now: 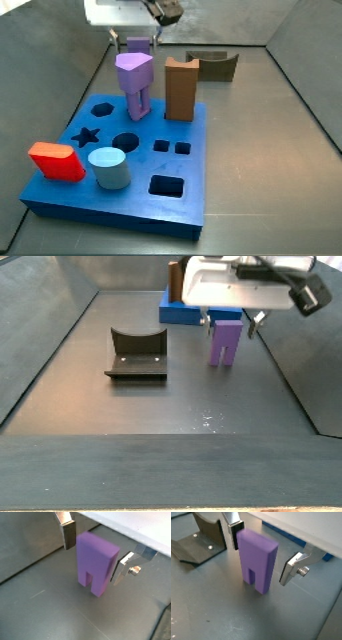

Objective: Pick up the double-square object. Rotate the double-square object. Move to above the board. Insert the double-square object.
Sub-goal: Rotate the double-square object, then move to above the board.

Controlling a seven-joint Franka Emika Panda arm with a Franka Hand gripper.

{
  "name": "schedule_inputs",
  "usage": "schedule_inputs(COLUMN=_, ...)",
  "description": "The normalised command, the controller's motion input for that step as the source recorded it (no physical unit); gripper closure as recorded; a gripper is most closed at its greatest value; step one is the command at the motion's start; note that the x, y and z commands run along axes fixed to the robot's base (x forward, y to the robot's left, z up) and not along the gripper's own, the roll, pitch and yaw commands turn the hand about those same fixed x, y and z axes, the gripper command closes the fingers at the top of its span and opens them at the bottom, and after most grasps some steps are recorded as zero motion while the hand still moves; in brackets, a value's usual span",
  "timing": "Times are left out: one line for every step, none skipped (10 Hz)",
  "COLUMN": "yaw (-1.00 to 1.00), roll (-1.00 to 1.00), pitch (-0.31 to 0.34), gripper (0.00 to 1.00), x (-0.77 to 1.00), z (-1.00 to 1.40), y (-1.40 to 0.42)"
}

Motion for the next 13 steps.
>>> schedule_inputs(yaw=0.00, roll=0.00, pitch=0.000, gripper=1.00, x=0.00, z=0.00, y=0.00)
schedule_inputs(yaw=-0.17, roll=-0.10, pitch=0.130, gripper=1.00, x=0.09, z=1.00, y=0.19)
schedule_inputs(yaw=-0.17, roll=-0.10, pitch=0.135, gripper=1.00, x=0.09, z=1.00, y=0.19)
schedule_inputs(yaw=-0.14, roll=-0.10, pitch=0.146, gripper=1.00, x=0.08, z=1.00, y=0.19)
schedule_inputs(yaw=-0.09, roll=-0.10, pitch=0.126, gripper=1.00, x=0.08, z=1.00, y=0.17)
schedule_inputs(yaw=-0.06, roll=-0.10, pitch=0.106, gripper=1.00, x=0.08, z=1.00, y=0.17)
schedule_inputs(yaw=-0.04, roll=-0.10, pitch=0.090, gripper=1.00, x=0.08, z=1.00, y=0.17)
schedule_inputs(yaw=-0.03, roll=-0.09, pitch=0.079, gripper=1.00, x=0.07, z=1.00, y=0.16)
schedule_inputs(yaw=-0.03, roll=-0.09, pitch=0.076, gripper=1.00, x=0.07, z=1.00, y=0.16)
schedule_inputs(yaw=-0.02, roll=-0.09, pitch=0.076, gripper=1.00, x=0.07, z=1.00, y=0.15)
schedule_inputs(yaw=-0.02, roll=-0.08, pitch=0.077, gripper=1.00, x=0.07, z=1.00, y=0.14)
schedule_inputs(yaw=-0.03, roll=-0.08, pitch=0.077, gripper=1.00, x=0.06, z=1.00, y=0.14)
schedule_inputs(yaw=-0.03, roll=-0.07, pitch=0.077, gripper=1.00, x=0.06, z=1.00, y=0.13)
